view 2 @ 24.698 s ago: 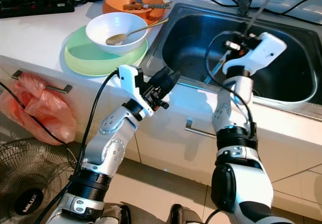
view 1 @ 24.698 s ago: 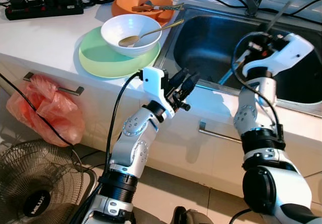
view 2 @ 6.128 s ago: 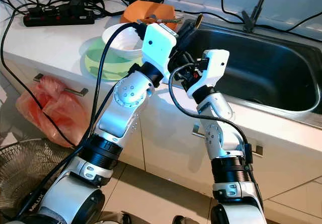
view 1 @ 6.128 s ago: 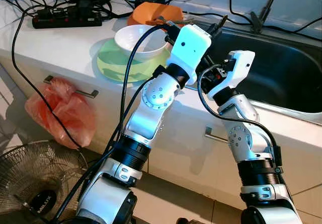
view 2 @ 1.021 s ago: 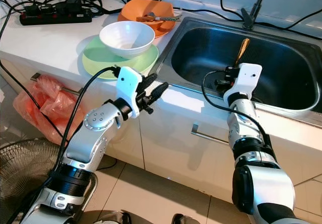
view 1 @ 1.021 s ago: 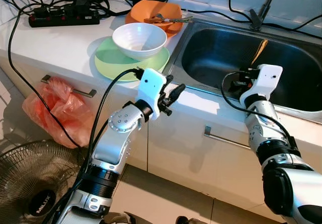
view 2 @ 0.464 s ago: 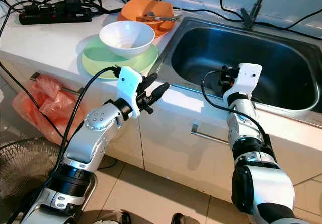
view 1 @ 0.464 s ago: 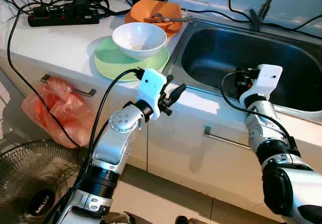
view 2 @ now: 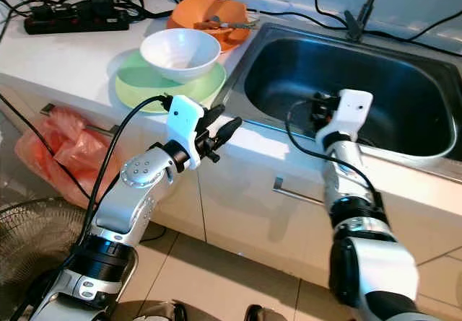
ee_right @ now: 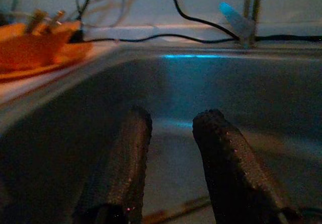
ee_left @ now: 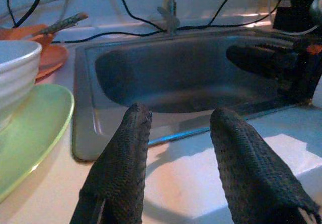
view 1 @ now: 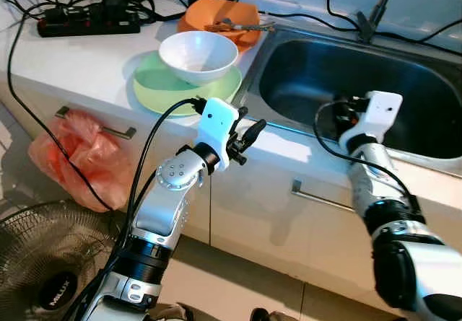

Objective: Kitchen organization

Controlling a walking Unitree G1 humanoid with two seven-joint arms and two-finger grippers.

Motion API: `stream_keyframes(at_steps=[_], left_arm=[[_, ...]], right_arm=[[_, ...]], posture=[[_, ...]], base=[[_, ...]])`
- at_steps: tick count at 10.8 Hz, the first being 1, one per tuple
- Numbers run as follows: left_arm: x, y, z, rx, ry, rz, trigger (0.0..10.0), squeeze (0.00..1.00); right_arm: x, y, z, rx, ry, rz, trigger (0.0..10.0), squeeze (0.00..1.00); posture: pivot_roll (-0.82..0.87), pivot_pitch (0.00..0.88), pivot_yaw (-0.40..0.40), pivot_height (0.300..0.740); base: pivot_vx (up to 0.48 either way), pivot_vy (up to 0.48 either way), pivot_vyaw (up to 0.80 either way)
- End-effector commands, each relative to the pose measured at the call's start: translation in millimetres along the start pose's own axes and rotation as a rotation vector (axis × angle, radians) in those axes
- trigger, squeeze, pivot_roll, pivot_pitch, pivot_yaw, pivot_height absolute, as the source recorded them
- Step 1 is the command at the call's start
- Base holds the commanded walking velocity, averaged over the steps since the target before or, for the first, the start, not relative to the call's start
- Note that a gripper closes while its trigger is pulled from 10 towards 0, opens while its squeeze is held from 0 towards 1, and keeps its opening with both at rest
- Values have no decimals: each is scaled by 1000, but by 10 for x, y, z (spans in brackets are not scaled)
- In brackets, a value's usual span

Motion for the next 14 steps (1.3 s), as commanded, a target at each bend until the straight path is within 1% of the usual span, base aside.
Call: stream_keyframes(at_steps=[1, 3, 4, 5, 6, 7, 9, 10, 11, 12, 13, 14], left_arm=[[10, -17, 113, -38, -20, 16, 10000, 0], [57, -55, 315, -97, -40, 41, 10000, 0], [60, -62, 372, -115, -46, 44, 10000, 0], [109, -78, 542, -166, -56, 69, 10000, 0], [201, -94, 681, -206, -56, 104, 10000, 0], [265, -102, 761, -226, -57, 127, 10000, 0], [610, -120, 1017, -256, -129, 232, 10000, 0], [754, -134, 1109, -251, -160, 272, 10000, 0], [920, -154, 1167, -231, -177, 316, 10000, 0], [1124, -156, 1244, -223, -166, 370, 10000, 0], [1363, -136, 1313, -202, -132, 439, 10000, 0], [1463, -121, 1314, -189, -107, 468, 10000, 0]], right_arm=[[25, -56, 191, -67, -29, 11, 10000, 0], [202, -105, 464, -162, -56, 75, 10000, 0], [250, -101, 527, -186, -67, 94, 10000, 0], [358, -74, 609, -216, -85, 139, 10000, 0], [467, -39, 590, -210, -89, 192, 10000, 0], [543, -5, 559, -200, -84, 232, 10000, 0], [649, 133, 357, -134, -90, 295, 10000, 0], [685, 179, 295, -109, -97, 313, 10000, 0], [758, 243, 230, -87, -90, 350, 10000, 0], [819, 309, 172, -68, -97, 376, 10000, 0], [856, 358, 124, -49, -103, 387, 10000, 0], [871, 370, 116, -44, -107, 390, 10000, 0]], posture=[[59, 118, -43, 740], [54, 113, -43, 740], [55, 113, -43, 740], [55, 112, -43, 740], [54, 111, -43, 740], [54, 111, -43, 740], [54, 112, -39, 740], [52, 112, -36, 740], [49, 111, -32, 740], [48, 110, -30, 740], [46, 110, -26, 740], [45, 111, -25, 740]], base=[[0, 0, 0], [0, 0, 0], [0, 0, 0], [0, 0, 0], [0, 0, 0], [0, 0, 0], [0, 0, 0], [0, 0, 0], [0, 0, 0], [0, 0, 0], [0, 0, 0], [0, 0, 0]])
Point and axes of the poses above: a point about 5 cm out from each wrist's last joint towards the gripper, its own y axis pointing back from the gripper into the wrist, its own z axis along the axis of the wrist's last joint, x = y × z, the point moved 6 cm from there along -y, pointing out of the wrist towards the gripper, and after that the axes turned 7 degrees about y, right-handed, at the moved point
